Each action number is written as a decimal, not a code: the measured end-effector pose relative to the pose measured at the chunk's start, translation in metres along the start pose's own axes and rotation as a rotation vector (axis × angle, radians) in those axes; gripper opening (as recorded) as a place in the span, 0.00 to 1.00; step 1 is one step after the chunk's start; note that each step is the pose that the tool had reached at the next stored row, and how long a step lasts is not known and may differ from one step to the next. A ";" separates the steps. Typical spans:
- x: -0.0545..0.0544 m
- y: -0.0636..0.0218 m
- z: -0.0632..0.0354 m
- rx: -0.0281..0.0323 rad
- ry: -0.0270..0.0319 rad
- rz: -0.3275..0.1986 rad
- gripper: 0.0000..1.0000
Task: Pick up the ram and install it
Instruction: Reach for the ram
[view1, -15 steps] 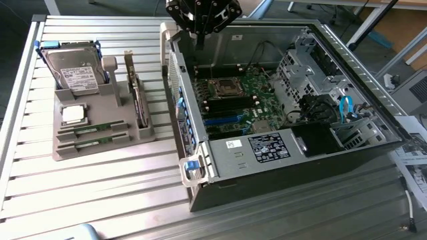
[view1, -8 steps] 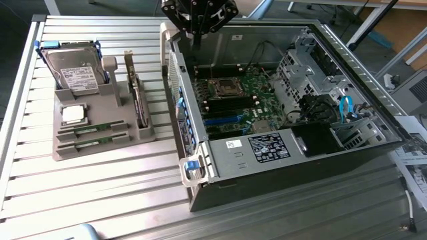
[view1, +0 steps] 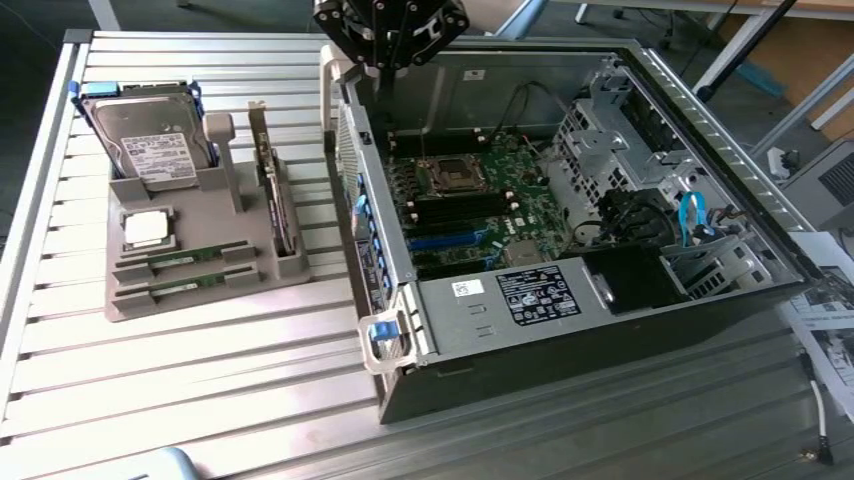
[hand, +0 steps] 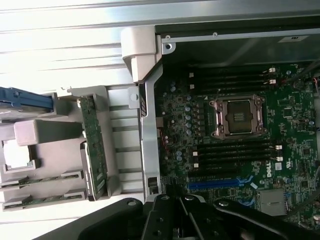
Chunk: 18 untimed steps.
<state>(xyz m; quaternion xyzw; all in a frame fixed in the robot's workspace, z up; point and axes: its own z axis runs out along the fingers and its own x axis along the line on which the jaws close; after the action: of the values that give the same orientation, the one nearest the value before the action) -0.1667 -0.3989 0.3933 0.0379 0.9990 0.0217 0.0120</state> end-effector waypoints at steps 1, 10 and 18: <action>0.001 -0.0001 0.0000 0.0000 0.0000 0.000 0.10; 0.010 -0.0008 -0.0003 0.0001 0.0001 0.000 0.10; 0.019 -0.0014 -0.0005 0.0000 0.0000 0.000 0.10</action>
<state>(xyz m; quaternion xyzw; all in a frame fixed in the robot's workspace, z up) -0.1857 -0.3989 0.3932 0.0379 0.9990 0.0217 0.0120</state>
